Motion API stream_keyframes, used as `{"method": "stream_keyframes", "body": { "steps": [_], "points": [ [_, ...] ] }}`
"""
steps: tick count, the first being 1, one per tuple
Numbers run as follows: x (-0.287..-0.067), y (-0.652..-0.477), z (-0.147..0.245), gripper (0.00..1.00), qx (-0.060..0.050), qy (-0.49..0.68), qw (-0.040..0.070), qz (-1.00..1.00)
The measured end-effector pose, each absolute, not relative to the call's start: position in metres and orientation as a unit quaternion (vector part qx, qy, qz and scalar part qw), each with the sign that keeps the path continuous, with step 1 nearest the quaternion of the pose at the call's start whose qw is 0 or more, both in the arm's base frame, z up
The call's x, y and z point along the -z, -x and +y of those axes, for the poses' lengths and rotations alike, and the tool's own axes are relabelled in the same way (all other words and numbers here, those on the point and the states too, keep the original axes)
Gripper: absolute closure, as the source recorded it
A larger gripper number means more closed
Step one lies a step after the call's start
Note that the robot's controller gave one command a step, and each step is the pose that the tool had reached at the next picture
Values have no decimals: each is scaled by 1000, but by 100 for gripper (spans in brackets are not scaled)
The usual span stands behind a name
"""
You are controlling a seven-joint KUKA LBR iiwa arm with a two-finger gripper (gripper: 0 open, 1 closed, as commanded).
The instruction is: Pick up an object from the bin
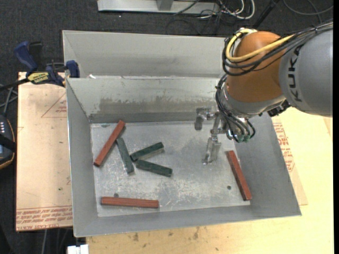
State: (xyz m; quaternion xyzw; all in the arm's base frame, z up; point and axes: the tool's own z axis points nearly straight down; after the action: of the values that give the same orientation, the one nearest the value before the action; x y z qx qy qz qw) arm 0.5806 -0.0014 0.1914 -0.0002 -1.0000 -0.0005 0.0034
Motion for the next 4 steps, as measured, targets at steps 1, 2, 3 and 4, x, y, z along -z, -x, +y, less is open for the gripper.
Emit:
{"method": "stream_keyframes", "body": {
  "steps": [1, 2, 3, 4],
  "points": [
    [-196, -582, -1, 0, 0, 0, -1, -1000],
    [-150, -593, 34, 0, 0, -34, -4, -999],
    [-107, -584, 66, 0, 1, -53, 0, -999],
    [-80, -597, 96, 100, 2, -43, -3, -999]
  ]
}}
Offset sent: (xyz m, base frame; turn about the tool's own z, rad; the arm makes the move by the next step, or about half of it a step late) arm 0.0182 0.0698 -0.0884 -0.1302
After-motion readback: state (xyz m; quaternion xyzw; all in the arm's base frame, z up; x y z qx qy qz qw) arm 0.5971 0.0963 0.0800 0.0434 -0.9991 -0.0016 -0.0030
